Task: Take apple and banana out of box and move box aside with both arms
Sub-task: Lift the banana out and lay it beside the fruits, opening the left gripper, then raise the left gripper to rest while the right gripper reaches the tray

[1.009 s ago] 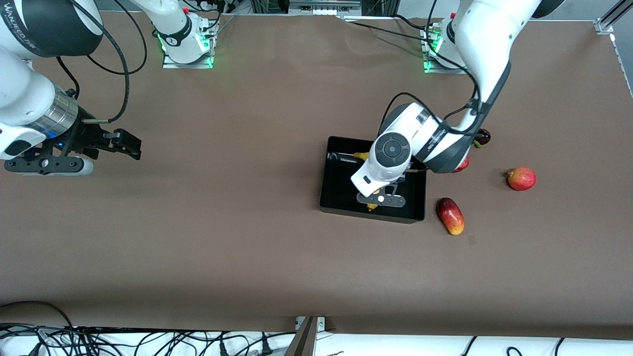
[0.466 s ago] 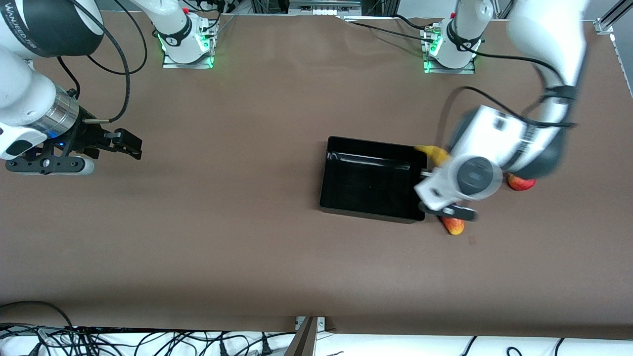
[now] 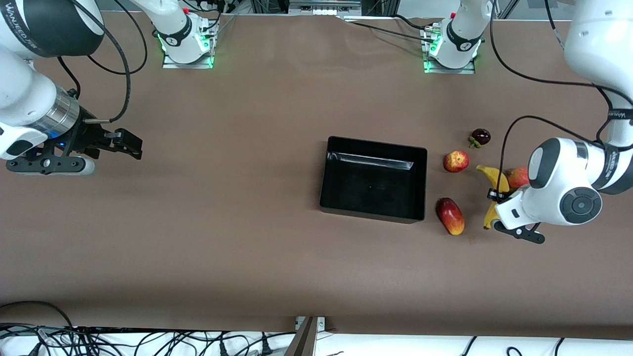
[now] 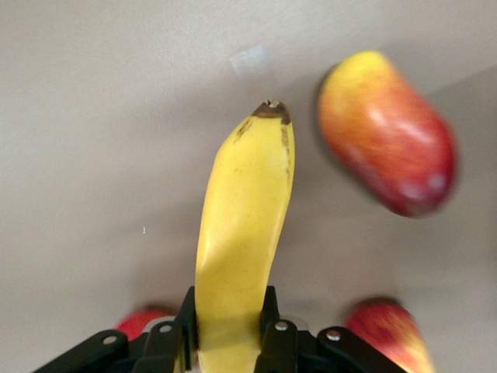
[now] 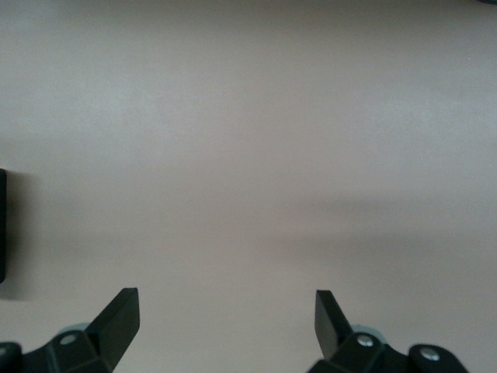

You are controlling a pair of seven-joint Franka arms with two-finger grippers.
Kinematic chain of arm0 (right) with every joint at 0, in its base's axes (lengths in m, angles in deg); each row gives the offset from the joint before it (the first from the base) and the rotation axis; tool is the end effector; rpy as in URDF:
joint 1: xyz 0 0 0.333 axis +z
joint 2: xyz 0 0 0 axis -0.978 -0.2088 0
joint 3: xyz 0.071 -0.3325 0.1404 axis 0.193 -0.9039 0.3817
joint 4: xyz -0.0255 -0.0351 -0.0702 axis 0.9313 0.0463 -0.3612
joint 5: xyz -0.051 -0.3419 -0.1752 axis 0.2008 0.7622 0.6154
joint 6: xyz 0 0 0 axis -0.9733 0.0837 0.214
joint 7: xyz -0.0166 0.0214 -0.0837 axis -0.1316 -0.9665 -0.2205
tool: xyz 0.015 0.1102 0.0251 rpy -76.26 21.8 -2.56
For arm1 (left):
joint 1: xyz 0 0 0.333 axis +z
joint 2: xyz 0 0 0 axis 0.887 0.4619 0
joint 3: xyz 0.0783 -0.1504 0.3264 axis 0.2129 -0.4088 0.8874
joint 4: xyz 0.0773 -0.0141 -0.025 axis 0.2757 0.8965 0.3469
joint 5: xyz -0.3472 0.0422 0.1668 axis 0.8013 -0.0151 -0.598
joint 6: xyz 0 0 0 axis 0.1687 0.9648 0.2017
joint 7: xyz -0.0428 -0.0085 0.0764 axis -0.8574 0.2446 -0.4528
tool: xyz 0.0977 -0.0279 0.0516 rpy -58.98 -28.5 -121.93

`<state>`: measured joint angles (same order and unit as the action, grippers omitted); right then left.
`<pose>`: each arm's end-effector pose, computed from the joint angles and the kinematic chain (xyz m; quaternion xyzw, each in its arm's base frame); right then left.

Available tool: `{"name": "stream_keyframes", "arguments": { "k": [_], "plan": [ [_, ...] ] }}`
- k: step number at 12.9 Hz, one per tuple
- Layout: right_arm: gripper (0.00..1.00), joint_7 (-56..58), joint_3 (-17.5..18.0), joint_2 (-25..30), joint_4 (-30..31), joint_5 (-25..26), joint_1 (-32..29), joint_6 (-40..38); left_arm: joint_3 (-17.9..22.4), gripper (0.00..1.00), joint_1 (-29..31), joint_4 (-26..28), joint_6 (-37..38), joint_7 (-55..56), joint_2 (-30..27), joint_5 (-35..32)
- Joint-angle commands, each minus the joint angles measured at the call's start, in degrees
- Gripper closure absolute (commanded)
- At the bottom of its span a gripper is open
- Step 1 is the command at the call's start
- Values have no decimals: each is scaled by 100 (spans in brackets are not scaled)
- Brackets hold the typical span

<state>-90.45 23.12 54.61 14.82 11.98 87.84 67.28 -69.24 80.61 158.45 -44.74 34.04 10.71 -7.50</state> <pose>0.6242 0.1090 0.6201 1.0000 -0.0011 0.0010 0.0036 0.6961 0.0380 0.2927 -0.9778 0.1641 0.1284 0.0223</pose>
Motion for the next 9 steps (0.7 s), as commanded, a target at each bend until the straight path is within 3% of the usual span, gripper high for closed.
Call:
{"name": "stream_keyframes", "arguments": {
  "k": [1, 2, 3, 4, 5, 7, 9],
  "plan": [
    [0, 92, 23, 47, 23, -28, -13, -3, -101, 91, 244, 696, -828, -240, -72, -182],
    [0, 93, 23, 47, 23, -28, -13, 6, -84, 88, 271, 811, -1013, -240, -55, -191],
    [0, 93, 23, 47, 23, -28, -13, 15, -84, 78, 314, 864, -1085, -240, -28, -191],
    [0, 101, 23, 47, 14, -28, -13, 15, -84, 53, 341, 865, -1094, -231, 24, -191],
    [0, 110, 23, 38, -3, -19, -13, 15, -84, 1, 341, 865, -1103, -222, 33, -191],
    [0, 110, 23, 47, -4, -19, -4, 23, -101, 0, 359, 804, -1024, -222, -54, -191],
    [0, 110, 23, 47, -4, -28, -13, 32, -162, 0, 341, 751, -736, -187, -500, -182]
  ]
}}
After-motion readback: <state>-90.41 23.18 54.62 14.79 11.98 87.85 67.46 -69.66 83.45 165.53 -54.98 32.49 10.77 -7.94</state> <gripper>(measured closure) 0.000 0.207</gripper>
